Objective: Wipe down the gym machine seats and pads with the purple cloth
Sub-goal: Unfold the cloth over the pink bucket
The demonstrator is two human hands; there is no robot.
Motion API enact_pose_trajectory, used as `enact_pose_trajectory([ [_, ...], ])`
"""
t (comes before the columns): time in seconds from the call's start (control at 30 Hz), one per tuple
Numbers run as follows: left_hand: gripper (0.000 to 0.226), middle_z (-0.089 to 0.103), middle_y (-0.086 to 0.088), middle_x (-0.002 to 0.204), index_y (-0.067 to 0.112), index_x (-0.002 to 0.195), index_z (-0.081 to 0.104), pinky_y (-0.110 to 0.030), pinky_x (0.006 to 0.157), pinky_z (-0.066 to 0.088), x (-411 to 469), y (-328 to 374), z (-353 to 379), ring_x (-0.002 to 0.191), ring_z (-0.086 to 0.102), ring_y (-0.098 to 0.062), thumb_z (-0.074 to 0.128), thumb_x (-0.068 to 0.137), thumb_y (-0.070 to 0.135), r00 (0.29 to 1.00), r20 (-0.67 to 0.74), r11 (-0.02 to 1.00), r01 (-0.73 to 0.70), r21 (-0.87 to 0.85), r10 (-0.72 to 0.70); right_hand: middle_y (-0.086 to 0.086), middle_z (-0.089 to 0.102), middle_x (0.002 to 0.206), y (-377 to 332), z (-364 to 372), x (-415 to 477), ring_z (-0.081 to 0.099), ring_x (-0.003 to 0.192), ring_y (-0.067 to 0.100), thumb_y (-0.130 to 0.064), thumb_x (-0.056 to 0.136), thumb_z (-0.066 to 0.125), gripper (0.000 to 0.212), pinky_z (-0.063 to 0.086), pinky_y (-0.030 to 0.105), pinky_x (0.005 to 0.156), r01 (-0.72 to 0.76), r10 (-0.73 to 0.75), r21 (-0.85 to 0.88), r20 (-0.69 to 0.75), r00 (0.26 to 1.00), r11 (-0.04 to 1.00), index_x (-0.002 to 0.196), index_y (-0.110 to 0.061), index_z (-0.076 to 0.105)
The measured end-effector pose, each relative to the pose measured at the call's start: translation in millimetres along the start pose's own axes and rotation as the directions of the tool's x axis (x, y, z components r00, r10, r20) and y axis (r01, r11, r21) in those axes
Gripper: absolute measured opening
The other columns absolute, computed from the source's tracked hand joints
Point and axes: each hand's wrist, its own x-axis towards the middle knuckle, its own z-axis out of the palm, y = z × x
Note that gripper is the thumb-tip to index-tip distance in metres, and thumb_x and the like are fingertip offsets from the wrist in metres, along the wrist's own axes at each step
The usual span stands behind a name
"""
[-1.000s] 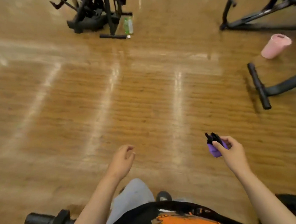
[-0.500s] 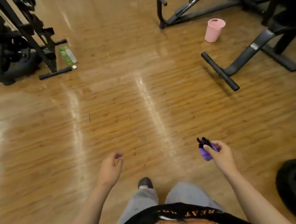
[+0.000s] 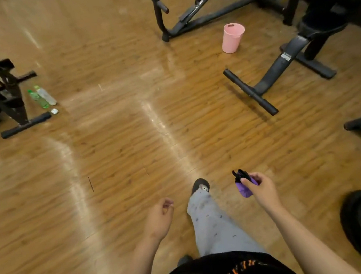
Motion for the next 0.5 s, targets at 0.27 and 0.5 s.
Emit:
enact_pose_trajectory([
  [0.27, 0.013, 0.062, 0.004, 0.102, 0.018, 0.106, 0.060, -0.022, 0.073, 0.037, 200.6, 117.8, -58.8, 0.098, 0.057, -0.013, 0.049, 0.099, 0.020, 0.998, 0.001, 0.987, -0.057, 0.153, 0.058, -0.005, 0.065, 0.084, -104.7, 1.5, 181.9, 0.061, 0.080, 0.015, -0.016, 0.088, 0.068, 0.006, 0.040, 0.019, 0.061, -0.007, 0.006, -0.043, -0.022, 1.000, 0.999, 0.091, -0.013, 0.064],
  [0.5, 0.009, 0.062, 0.002, 0.094, 0.022, 0.098, 0.059, -0.024, 0.074, 0.036, 340.8, 219.3, -87.8, 0.095, 0.059, -0.020, 0.053, 0.096, 0.015, 0.992, -0.063, 0.985, -0.100, 0.144, 0.110, -0.007, 0.066, 0.088, -195.0, -11.4, 313.4, 0.060, 0.080, 0.006, -0.019, 0.090, 0.066, 0.009, 0.042, 0.021, 0.063, 0.019, -0.018, 0.014, -0.061, 0.998, 1.000, 0.097, -0.013, 0.064],
])
